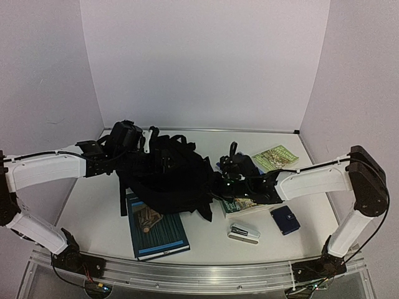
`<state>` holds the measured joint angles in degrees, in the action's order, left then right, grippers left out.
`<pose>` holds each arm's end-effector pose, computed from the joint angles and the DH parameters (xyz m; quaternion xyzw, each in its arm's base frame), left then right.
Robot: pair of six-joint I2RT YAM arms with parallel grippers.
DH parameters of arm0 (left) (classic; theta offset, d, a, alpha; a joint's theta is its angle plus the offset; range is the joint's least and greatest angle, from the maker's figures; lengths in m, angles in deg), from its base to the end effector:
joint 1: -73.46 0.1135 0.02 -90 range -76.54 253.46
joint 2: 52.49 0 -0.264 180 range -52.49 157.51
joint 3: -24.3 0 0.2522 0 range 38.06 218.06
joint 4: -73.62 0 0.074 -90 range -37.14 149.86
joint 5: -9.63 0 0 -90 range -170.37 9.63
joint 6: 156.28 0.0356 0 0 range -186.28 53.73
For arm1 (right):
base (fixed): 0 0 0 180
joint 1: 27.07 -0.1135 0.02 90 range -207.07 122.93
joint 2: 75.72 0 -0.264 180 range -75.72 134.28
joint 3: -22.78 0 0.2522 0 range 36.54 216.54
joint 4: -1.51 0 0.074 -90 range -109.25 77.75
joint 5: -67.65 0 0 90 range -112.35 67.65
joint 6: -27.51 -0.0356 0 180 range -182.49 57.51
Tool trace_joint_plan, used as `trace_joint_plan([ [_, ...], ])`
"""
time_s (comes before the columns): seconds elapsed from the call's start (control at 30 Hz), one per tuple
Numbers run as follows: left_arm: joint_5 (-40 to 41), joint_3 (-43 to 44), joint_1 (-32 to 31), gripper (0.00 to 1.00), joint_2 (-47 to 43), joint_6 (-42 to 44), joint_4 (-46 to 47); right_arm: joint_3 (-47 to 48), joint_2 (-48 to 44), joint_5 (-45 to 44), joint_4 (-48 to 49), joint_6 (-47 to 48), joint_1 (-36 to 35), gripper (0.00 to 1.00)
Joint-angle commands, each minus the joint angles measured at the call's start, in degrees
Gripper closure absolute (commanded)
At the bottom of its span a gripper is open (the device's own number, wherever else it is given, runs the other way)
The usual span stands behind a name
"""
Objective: Pack the student bag
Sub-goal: Adjust the student bag at the center of the board.
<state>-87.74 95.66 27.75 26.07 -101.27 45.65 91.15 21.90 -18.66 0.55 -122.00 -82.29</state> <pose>0.2112 -0.2231 0.2777 0.1122 0.8792 -0.3410 0.3132 0.2090 0.3050 0.1968 0.0164 0.8665 0.4346 0.2451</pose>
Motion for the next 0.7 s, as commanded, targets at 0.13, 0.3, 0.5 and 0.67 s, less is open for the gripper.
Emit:
trace_joint_plan([
  [0.13,-8.37,5.16,-3.71,0.16,8.69,4.47,3.92,-11.36,0.07,1.19,22.37,0.21,-0.05,0.99],
  [0.3,-10.58,7.62,-4.46,0.16,13.34,4.46,5.24,-15.18,0.61,1.58,29.60,0.12,-0.10,0.97],
  [0.5,-10.55,11.89,-5.44,0.17,19.45,5.93,4.77,-16.35,1.34,1.88,31.67,-0.33,-0.08,0.99],
  [0.67,-5.37,16.68,-7.02,0.18,23.83,8.65,0.54,-16.88,1.04,1.83,32.35,-0.34,-0.03,1.00],
])
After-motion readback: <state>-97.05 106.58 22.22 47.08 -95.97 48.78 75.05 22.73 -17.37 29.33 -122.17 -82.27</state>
